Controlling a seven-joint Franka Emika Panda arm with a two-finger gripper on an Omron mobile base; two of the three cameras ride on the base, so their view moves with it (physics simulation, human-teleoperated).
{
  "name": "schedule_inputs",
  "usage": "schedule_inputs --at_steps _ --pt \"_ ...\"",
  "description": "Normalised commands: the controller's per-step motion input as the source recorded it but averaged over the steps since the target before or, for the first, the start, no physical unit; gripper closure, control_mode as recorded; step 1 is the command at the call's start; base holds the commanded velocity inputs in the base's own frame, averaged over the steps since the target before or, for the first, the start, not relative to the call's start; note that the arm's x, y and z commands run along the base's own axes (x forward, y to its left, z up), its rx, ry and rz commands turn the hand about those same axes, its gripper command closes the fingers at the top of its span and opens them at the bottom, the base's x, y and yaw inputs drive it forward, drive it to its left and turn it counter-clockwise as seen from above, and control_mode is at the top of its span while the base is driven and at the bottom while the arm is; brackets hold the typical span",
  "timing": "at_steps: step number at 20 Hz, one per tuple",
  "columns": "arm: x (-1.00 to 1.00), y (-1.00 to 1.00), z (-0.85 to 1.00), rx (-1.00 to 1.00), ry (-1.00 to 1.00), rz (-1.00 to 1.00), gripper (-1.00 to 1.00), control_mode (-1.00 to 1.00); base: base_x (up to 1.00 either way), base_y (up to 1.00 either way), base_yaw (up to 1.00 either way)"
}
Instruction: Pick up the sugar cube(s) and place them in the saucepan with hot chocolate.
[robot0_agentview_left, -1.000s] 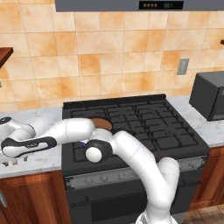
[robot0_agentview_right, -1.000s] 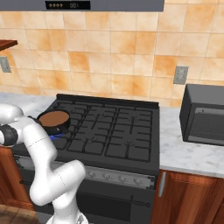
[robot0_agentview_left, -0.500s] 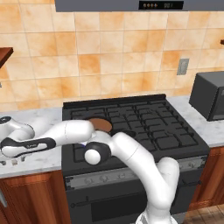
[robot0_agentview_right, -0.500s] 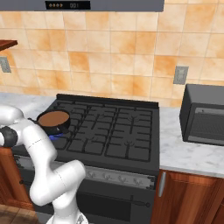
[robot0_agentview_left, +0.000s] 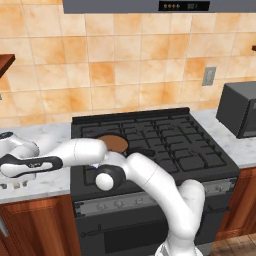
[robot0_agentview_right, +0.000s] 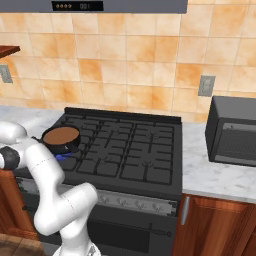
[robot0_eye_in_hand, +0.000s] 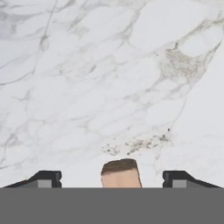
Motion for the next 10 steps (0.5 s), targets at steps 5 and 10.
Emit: schedule_inputs --at_steps 5,10 --pt "0.0 0.0 0.0 0.0 0.0 0.0 1.0 -1.0 0.0 0.0 0.0" --pt "0.0 0.0 0.0 0.0 0.0 0.0 1.0 -1.0 0.0 0.0 0.0"
